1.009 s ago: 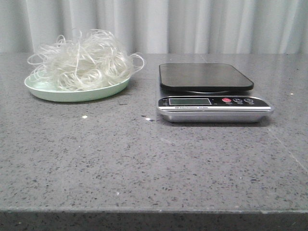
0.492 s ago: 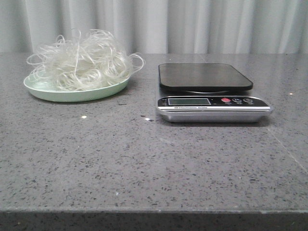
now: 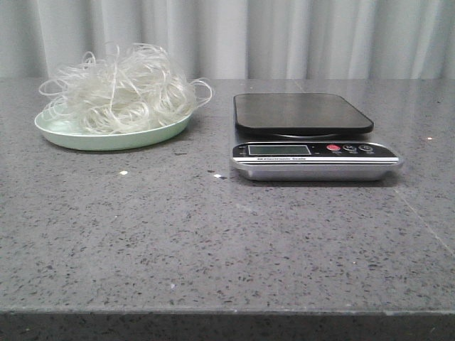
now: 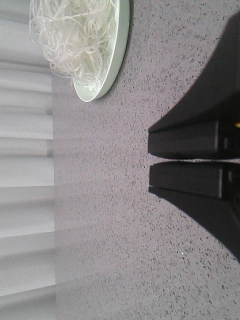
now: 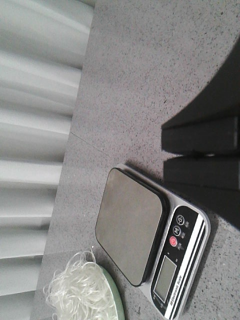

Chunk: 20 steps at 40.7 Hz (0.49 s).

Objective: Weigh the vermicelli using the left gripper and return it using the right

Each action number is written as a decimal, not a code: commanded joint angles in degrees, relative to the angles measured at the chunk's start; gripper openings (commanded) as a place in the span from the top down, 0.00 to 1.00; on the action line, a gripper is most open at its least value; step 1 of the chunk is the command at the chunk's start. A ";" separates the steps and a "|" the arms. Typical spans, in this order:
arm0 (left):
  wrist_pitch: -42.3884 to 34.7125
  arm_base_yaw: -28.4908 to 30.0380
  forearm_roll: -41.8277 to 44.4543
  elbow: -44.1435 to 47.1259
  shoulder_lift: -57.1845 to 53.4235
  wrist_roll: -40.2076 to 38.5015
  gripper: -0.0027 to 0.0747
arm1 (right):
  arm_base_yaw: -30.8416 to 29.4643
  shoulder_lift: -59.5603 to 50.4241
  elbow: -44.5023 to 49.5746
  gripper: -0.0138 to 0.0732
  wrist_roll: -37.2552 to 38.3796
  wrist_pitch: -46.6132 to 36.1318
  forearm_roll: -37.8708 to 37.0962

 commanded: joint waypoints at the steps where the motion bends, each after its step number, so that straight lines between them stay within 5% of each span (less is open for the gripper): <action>1: -4.46 0.03 -0.22 0.37 -1.12 -0.61 0.79 | -0.31 0.44 -1.60 0.67 -0.01 -3.70 -0.12; 16: -4.46 0.03 -0.22 0.37 -1.12 -0.61 0.79 | -0.37 0.34 -1.60 0.67 0.35 -4.04 -0.19; 20: -4.46 0.03 -0.22 0.37 -1.12 -0.61 0.79 | -0.37 0.26 -1.60 0.67 5.93 -5.66 -4.59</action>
